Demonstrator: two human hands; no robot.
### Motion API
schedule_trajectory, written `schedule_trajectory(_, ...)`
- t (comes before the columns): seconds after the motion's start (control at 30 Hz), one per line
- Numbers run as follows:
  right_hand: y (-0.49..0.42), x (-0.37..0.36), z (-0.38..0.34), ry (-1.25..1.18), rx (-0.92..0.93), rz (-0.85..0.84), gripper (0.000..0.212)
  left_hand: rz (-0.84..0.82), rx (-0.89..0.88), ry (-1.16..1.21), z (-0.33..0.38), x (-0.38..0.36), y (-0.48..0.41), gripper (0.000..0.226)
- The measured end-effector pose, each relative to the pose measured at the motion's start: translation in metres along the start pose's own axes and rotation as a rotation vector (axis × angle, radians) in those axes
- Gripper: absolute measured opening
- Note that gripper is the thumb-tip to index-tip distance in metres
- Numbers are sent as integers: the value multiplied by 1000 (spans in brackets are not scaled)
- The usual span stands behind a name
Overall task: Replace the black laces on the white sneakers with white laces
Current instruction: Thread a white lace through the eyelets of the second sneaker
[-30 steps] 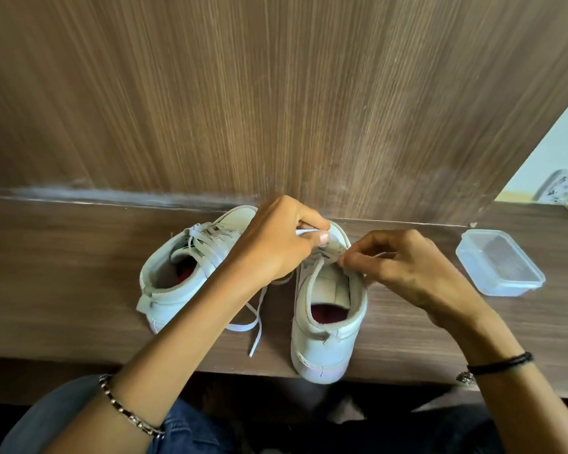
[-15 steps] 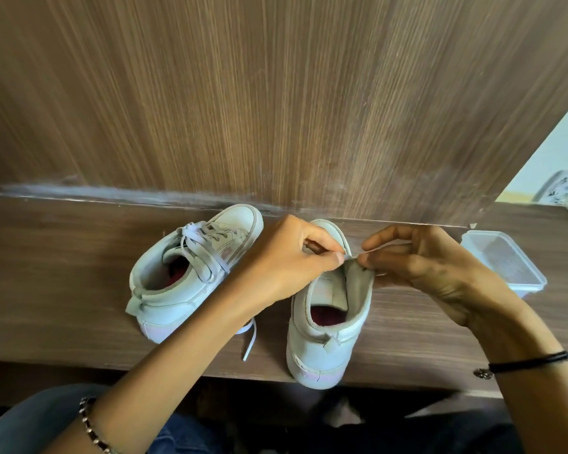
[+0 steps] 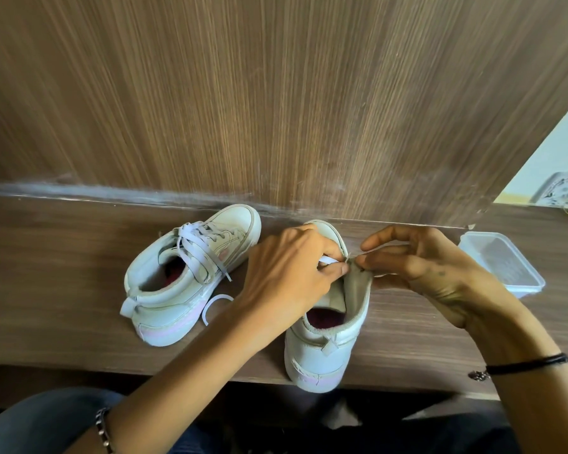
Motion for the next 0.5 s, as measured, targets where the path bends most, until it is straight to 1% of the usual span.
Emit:
schedule_trajectory(0.17,0,0,0,-10,-7,3,17,62,-35,-91,2,2,1,23)
schedule_trajectory(0.3,1,-1,-1,-20,-10,6,18,44,-62,-154,3,5,0,25)
schedule_trajectory(0.5,0,-2,-1,-12,-11,3,23,63,-42,-312,13,11,3,28)
Point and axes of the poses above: each hand's wrist, its own y-axis away from the middle knuckle, its own x-axis out of the back of the hand, z = x × y, the point moved 1 cm from there along -y, towards the middle knuckle, and after that the axes turned 11 degrees about -y, right-handed, at the moved point
